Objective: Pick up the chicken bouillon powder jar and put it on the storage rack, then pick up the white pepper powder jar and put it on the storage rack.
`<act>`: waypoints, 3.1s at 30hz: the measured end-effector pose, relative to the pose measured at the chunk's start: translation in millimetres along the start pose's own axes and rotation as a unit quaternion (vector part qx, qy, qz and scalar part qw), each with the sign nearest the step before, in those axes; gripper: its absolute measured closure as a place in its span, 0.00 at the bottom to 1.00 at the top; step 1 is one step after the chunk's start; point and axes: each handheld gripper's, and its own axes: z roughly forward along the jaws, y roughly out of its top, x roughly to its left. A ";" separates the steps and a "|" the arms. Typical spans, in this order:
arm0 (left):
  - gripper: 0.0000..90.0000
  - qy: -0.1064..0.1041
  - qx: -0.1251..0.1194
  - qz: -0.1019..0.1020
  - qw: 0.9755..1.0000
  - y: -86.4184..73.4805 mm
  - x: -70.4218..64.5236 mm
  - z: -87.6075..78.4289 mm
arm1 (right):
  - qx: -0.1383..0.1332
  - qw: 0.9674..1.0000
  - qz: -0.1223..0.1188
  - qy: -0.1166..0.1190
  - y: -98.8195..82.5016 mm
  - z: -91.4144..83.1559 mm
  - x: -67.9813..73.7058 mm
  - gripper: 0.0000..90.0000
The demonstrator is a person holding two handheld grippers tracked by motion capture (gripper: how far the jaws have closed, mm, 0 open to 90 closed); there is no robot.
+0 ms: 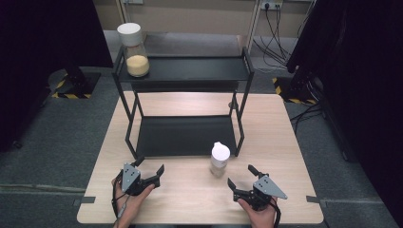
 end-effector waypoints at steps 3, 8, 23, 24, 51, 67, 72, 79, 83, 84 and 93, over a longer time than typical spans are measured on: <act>0.14 -0.002 0.002 -0.002 1.000 0.7 1.0 0.4 | -0.001 1.000 0.000 0.000 -0.2 -0.1 0.0 0.06; 0.14 -0.002 0.001 -0.004 1.000 0.1 1.5 -0.1 | 0.000 1.000 0.001 0.001 -0.1 0.0 -0.6 0.06; 0.14 -0.006 0.000 -0.015 1.000 0.0 5.0 -0.1 | -0.018 1.000 0.002 0.014 3.7 2.2 0.4 0.04; 0.14 -0.006 0.001 -0.015 1.000 0.1 5.2 -0.1 | -0.020 1.000 0.000 0.015 5.6 3.1 1.1 0.04; 0.14 -0.008 -0.002 -0.012 1.000 -0.7 4.6 0.3 | 0.020 0.999 -0.036 0.026 27.7 70.3 11.5 0.20; 0.14 -0.010 -0.004 -0.009 1.000 -1.3 4.5 0.0 | 0.017 0.999 -0.023 0.022 27.1 73.9 14.0 0.34; 0.14 -0.009 -0.004 -0.008 1.000 -1.5 4.2 -0.2 | -0.004 1.000 -0.022 0.014 32.2 65.5 16.9 0.34; 0.14 -0.008 -0.005 -0.008 1.000 -1.9 3.6 -0.3 | -0.029 0.999 -0.019 0.005 41.3 56.7 16.5 0.34; 0.14 -0.008 -0.006 -0.008 1.000 -2.0 3.9 -0.4 | -0.041 0.999 -0.019 0.001 48.6 53.4 15.1 0.34; 0.14 -0.008 -0.006 -0.008 1.000 -2.0 3.8 -0.4 | -0.043 0.999 -0.019 -0.001 50.9 52.6 15.1 0.34; 0.14 -0.008 -0.006 -0.008 1.000 -2.3 3.5 -0.4 | -0.068 0.997 -0.020 -0.008 68.6 48.1 10.7 0.34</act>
